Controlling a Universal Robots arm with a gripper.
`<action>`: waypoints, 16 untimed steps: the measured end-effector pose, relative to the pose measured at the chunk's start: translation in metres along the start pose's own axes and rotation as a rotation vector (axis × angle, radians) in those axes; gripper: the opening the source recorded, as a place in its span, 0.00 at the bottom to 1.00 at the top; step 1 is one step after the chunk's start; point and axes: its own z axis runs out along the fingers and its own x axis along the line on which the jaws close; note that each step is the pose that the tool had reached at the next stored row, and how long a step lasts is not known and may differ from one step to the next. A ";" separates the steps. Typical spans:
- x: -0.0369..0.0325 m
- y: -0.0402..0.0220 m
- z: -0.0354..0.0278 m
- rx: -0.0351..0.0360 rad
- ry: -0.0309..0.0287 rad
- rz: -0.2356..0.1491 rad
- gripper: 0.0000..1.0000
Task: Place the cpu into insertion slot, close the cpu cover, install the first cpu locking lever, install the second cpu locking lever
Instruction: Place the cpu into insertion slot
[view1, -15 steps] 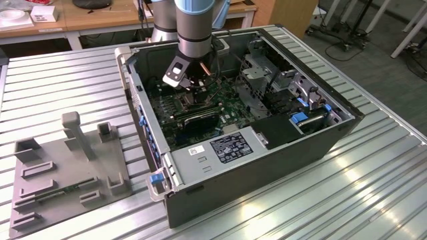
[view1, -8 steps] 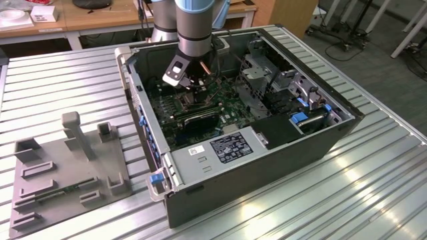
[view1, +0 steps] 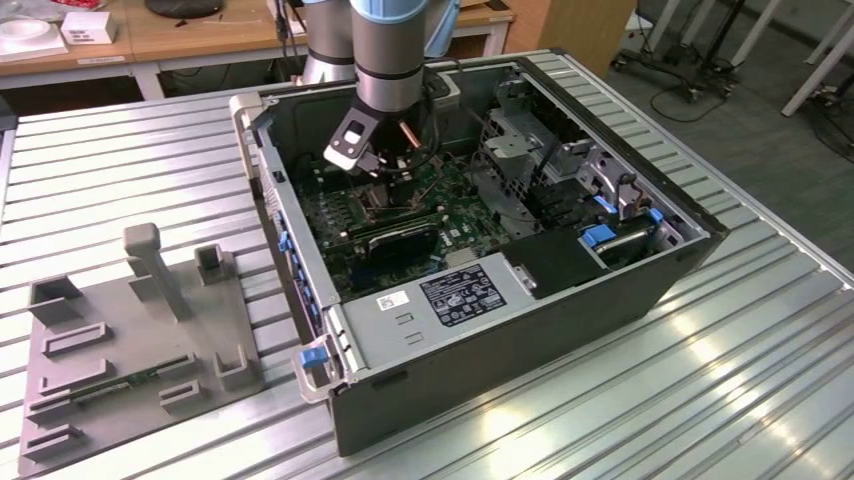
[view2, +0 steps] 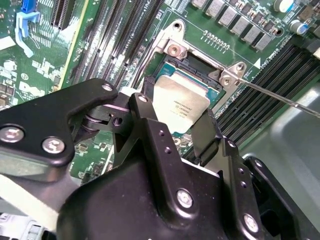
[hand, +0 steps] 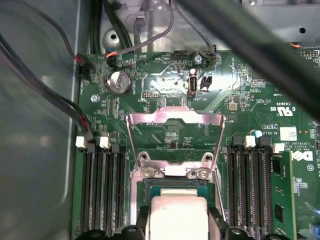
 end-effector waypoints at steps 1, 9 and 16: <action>0.0000 0.0000 0.0000 0.0000 -0.0001 0.000 0.54; 0.0005 0.0000 0.0001 0.0000 -0.0032 -0.005 0.54; 0.0017 0.0000 0.0001 0.0002 -0.0209 -0.012 0.54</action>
